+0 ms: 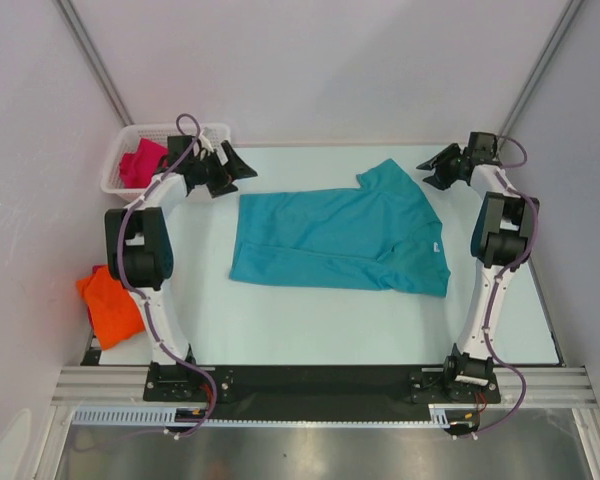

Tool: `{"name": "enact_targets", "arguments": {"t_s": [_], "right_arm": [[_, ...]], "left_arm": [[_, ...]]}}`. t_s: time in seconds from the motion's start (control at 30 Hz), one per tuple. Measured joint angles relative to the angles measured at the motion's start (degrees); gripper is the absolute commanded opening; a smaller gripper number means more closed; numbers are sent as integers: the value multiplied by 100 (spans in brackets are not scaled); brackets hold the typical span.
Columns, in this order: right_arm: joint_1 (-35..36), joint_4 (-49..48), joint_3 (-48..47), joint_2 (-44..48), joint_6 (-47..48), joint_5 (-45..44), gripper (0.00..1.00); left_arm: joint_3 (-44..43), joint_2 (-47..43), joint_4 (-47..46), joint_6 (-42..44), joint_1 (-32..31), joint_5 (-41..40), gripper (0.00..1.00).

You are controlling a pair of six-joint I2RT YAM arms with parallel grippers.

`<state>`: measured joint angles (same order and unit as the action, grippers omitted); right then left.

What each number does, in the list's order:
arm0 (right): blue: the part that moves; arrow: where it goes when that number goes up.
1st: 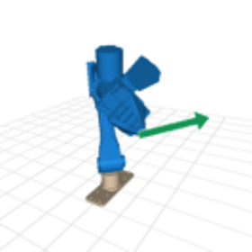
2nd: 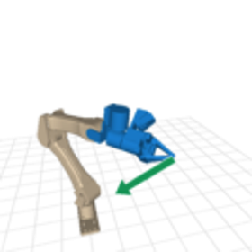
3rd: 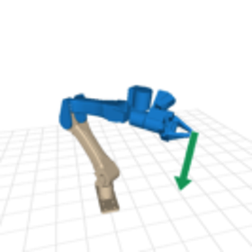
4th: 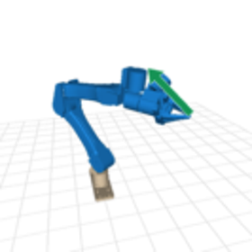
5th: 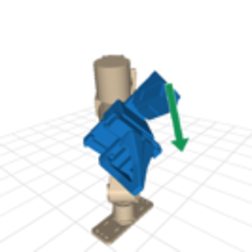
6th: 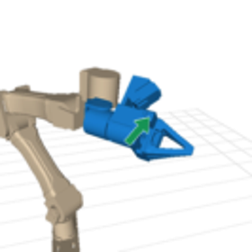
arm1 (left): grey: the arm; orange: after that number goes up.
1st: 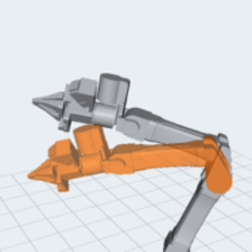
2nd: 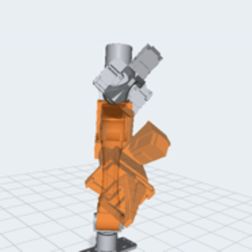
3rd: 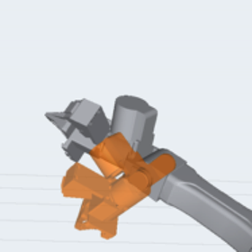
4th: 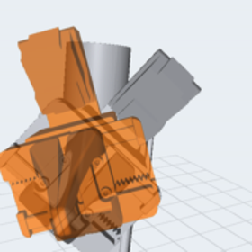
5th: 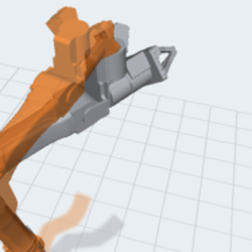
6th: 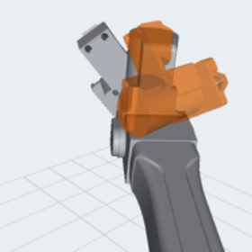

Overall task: Fold and stack the t-shirts
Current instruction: Grap the side of the flattened tshirt furthest away from the robot with both arms

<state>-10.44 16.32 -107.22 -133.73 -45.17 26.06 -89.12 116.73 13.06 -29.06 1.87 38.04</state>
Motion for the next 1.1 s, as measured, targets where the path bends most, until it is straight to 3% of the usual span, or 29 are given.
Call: {"name": "enact_targets", "arguments": {"t_s": [0.6, 1.1], "right_arm": [[247, 306, -953, -925, 199, -17, 52], [205, 675, -1755, -1121, 402, -164, 52]], "left_arm": [[-431, 345, 234, -149, -219, -474, 100], [-861, 590, 560, -247, -378, -1025, 100]]}}
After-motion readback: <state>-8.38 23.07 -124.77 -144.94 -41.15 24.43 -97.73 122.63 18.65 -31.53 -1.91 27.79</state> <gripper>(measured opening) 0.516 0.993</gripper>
